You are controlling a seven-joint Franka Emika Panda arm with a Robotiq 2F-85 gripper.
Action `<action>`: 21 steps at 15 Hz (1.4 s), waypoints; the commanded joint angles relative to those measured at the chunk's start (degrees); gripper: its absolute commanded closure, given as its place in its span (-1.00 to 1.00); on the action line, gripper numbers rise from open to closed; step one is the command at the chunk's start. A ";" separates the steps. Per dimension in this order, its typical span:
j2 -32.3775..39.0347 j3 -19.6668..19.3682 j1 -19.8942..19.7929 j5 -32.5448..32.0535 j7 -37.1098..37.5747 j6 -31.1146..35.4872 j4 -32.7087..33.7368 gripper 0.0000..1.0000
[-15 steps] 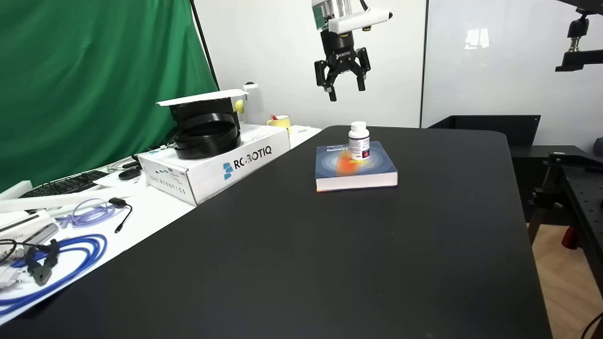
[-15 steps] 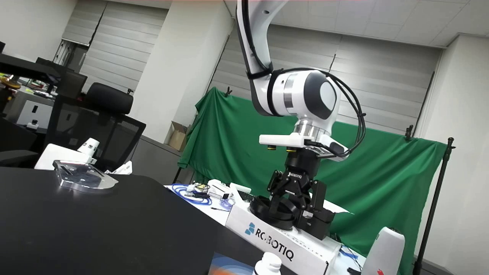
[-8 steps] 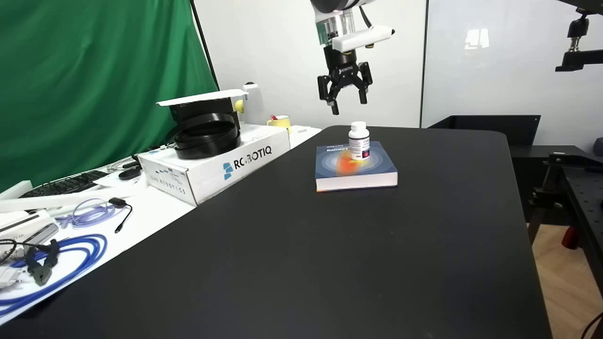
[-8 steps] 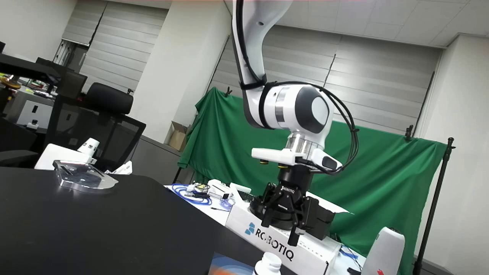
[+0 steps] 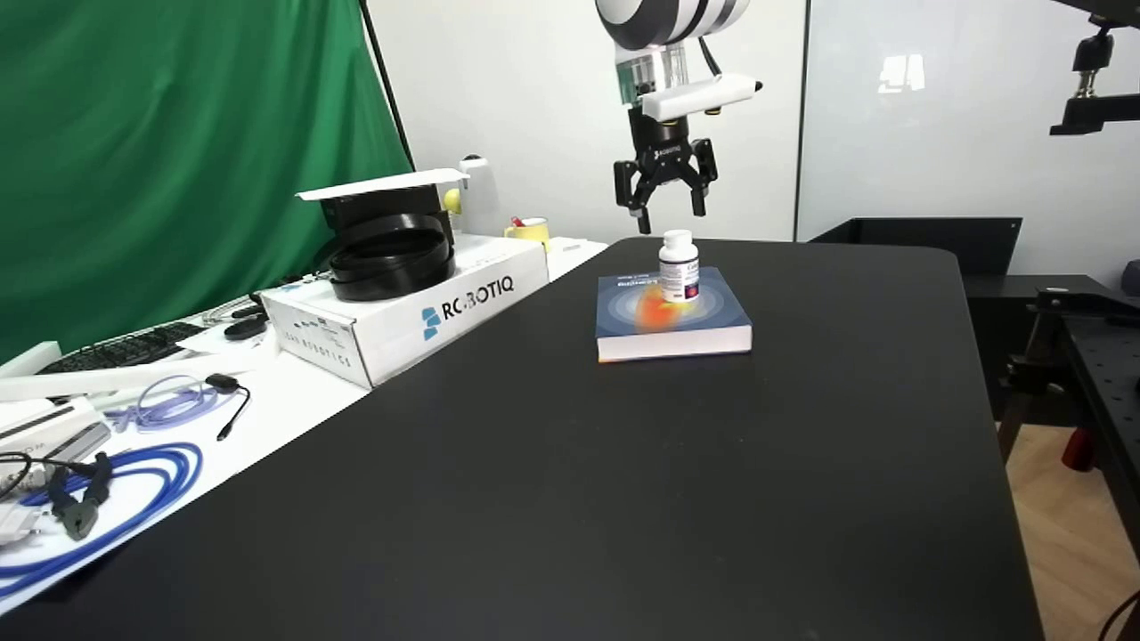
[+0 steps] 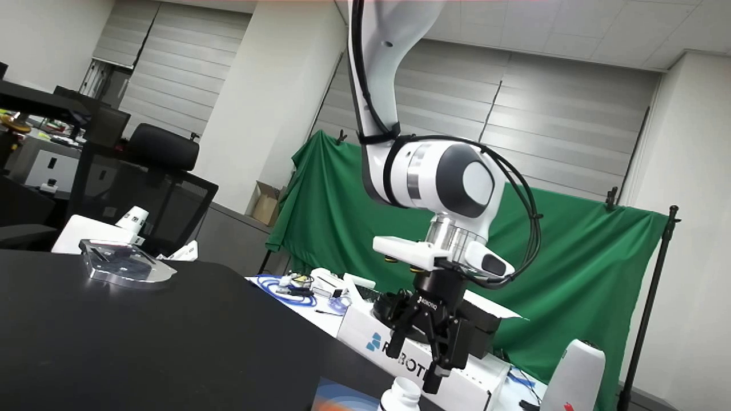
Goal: Put the white bottle on the metal thing
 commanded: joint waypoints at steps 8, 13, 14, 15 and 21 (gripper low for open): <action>-0.13 0.36 -1.46 3.65 -1.78 6.78 -2.85 -1.00; 0.35 0.17 -1.35 3.35 -1.71 8.34 -3.58 -0.46; 0.51 0.15 -1.36 3.40 -1.56 8.25 -3.51 -0.33; 0.69 0.14 -1.36 3.46 -1.44 8.07 -3.41 -0.19; 1.24 -0.18 -1.05 3.33 -0.38 5.88 -2.59 0.54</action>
